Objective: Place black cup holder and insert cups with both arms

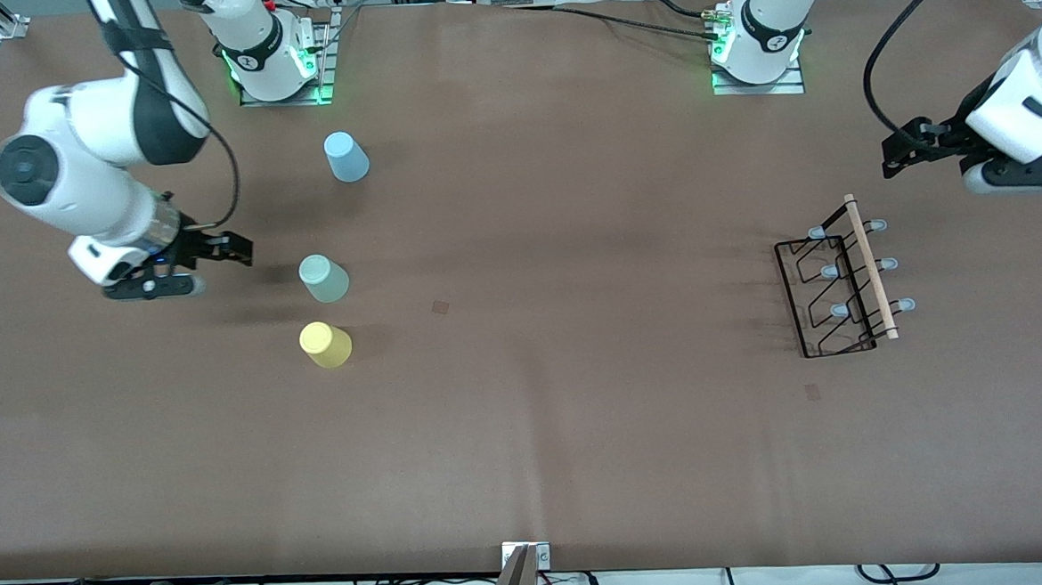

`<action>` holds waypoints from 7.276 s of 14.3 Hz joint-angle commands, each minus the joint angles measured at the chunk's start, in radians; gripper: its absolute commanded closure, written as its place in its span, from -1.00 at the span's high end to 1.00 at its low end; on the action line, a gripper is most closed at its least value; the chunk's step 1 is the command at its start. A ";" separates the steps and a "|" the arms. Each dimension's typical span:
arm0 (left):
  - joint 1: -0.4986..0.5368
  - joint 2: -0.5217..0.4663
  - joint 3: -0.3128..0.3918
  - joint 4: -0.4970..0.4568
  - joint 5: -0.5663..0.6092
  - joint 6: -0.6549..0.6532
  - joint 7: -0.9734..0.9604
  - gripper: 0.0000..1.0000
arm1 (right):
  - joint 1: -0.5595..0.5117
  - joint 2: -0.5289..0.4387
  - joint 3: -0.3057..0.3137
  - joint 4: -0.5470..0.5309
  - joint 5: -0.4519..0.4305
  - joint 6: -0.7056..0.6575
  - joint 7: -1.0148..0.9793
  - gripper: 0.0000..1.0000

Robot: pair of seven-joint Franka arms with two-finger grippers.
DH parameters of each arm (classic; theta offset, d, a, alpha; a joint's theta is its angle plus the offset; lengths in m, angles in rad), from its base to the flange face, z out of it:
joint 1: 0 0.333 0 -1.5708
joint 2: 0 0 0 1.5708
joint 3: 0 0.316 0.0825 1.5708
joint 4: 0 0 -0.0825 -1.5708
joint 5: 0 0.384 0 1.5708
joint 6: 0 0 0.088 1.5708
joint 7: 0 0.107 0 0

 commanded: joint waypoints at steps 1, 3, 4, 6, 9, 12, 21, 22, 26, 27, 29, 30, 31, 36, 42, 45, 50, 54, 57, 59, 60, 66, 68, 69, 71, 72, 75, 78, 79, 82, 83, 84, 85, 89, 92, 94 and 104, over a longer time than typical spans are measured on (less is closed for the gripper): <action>0.018 0.057 0.005 0.051 -0.003 -0.030 0.000 1.00 | 0.041 -0.008 0.003 -0.039 0.010 0.040 0.072 1.00; 0.034 0.118 0.005 0.087 -0.003 -0.033 0.011 1.00 | 0.074 0.005 0.003 -0.037 0.010 0.064 0.102 1.00; 0.044 0.138 0.005 0.104 -0.003 -0.033 0.009 1.00 | 0.089 0.014 0.003 -0.037 0.010 0.077 0.111 1.00; 0.075 0.183 0.005 0.099 -0.001 -0.027 0.012 1.00 | 0.112 0.054 0.002 -0.037 0.010 0.121 0.163 1.00; 0.092 0.302 0.007 0.092 0.020 0.044 0.011 1.00 | 0.141 0.098 0.002 -0.040 0.010 0.170 0.180 1.00; 0.112 0.313 0.007 -0.030 0.037 0.234 0.012 0.96 | 0.158 0.138 0.002 -0.045 0.010 0.242 0.208 1.00; 0.117 0.273 -0.002 -0.260 0.040 0.556 0.012 0.28 | 0.172 0.187 0.002 -0.122 0.010 0.391 0.226 1.00; 0.117 0.272 -0.004 -0.264 0.040 0.556 0.012 0.15 | 0.177 0.187 0.002 -0.132 0.010 0.400 0.226 1.00; 0.115 0.270 -0.005 -0.264 0.040 0.551 0.014 -0.43 | 0.181 0.187 0.002 -0.146 0.010 0.408 0.226 1.00; 0.115 0.270 -0.005 -0.264 0.040 0.548 0.012 -0.58 | 0.181 0.187 0.002 -0.146 0.010 0.408 0.226 1.00; 0.117 0.272 -0.005 -0.264 0.039 0.542 0.012 -0.77 | 0.180 0.187 0.002 -0.145 0.010 0.408 0.225 1.00; 0.117 0.272 -0.005 -0.264 0.040 0.543 0.014 -0.81 | 0.180 0.187 0.002 -0.145 0.010 0.408 0.225 1.00; 0.117 0.273 -0.005 -0.258 0.039 0.546 0.012 -0.86 | 0.180 0.189 0.002 -0.143 0.010 0.410 0.225 1.00; 0.111 0.257 -0.010 -0.203 0.040 0.485 0.017 -0.93 | 0.172 0.206 0.002 -0.140 0.010 0.443 0.225 1.00; 0.081 0.260 -0.145 -0.020 0.027 0.296 0.018 -0.95 | 0.174 0.209 0.002 -0.140 0.009 0.447 0.215 -0.16; 0.078 0.270 -0.255 0.006 0.025 0.296 -0.002 -0.95 | 0.174 0.198 0.000 -0.129 0.001 0.443 0.195 -0.84; 0.060 0.333 -0.421 0.025 0.023 0.307 -0.197 -0.95 | 0.170 0.015 -0.010 -0.074 -0.008 0.169 0.125 -0.90; -0.093 0.436 -0.427 0.152 0.036 0.312 -0.472 -0.97 | 0.170 -0.104 -0.056 0.011 -0.010 -0.120 0.005 -0.91; -0.150 0.509 -0.427 0.215 0.028 0.313 -0.574 -0.97 | 0.167 -0.098 -0.056 0.085 -0.013 -0.201 -0.002 -0.91; -0.193 0.557 -0.427 0.259 0.025 0.327 -0.606 -0.97 | 0.166 -0.081 -0.067 0.111 -0.017 -0.201 -0.035 -0.91; -0.210 0.578 -0.427 0.276 0.026 0.348 -0.629 -0.97 | 0.166 -0.078 -0.072 0.116 -0.017 -0.199 -0.044 -0.91; -0.279 0.671 -0.427 0.289 0.028 0.542 -0.643 -0.97 | 0.157 -0.069 -0.072 0.113 -0.019 -0.196 -0.045 -0.91; -0.301 0.677 -0.426 0.289 0.028 0.543 -0.646 -0.97 | 0.154 -0.063 -0.072 0.113 -0.019 -0.198 -0.055 -0.90; -0.301 0.675 -0.426 0.289 0.027 0.542 -0.660 -0.97 | 0.152 -0.063 -0.072 0.113 -0.019 -0.198 -0.059 -0.90; -0.301 0.677 -0.426 0.289 0.027 0.543 -0.680 -0.97 | 0.152 -0.060 -0.072 0.111 -0.019 -0.198 -0.059 -0.90; -0.302 0.678 -0.426 0.289 0.027 0.543 -0.680 -0.97 | 0.152 -0.053 -0.072 0.113 -0.019 -0.196 -0.059 -0.90; -0.302 0.681 -0.426 0.289 0.025 0.543 -0.680 -0.95 | 0.152 -0.053 -0.072 0.111 -0.019 -0.204 -0.059 -0.90; -0.301 0.678 -0.418 0.289 0.042 0.543 -0.677 0.99 | 0.151 -0.052 -0.072 0.107 -0.017 -0.205 -0.059 -0.90; -0.301 0.672 -0.418 0.289 0.060 0.542 -0.678 1.00 | 0.151 -0.052 -0.072 0.107 -0.017 -0.205 -0.058 -0.90; -0.287 0.649 -0.421 0.286 0.096 0.528 -0.672 1.00 | 0.152 -0.049 -0.072 0.107 -0.017 -0.207 -0.056 -0.88; -0.282 0.630 -0.418 0.283 0.097 0.519 -0.669 1.00 | 0.155 -0.053 -0.069 0.107 -0.013 -0.210 -0.035 -0.88; -0.264 0.607 -0.418 0.279 0.099 0.481 -0.667 1.00 | 0.160 -0.058 -0.061 0.107 0.001 -0.212 -0.006 -0.88; -0.243 0.584 -0.416 0.275 0.109 0.430 -0.660 1.00 | 0.170 -0.063 -0.041 0.107 0.007 -0.221 0.063 -0.88; -0.103 0.502 -0.420 0.276 0.185 0.283 -0.470 1.00 | 0.187 -0.061 0.155 0.170 0.122 -0.213 0.431 -0.88; 0.067 0.436 -0.424 0.275 0.183 0.228 -0.257 1.00 | 0.274 -0.012 0.263 0.225 0.127 -0.125 0.780 -0.91; 0.173 0.415 -0.429 0.281 0.184 0.209 -0.066 1.00 | 0.366 0.026 0.263 0.228 0.115 -0.023 0.922 -0.91; 0.266 0.234 -0.334 0.267 0.151 -0.004 0.121 1.00 | 0.459 0.189 0.263 0.295 -0.022 0.134 1.100 -0.90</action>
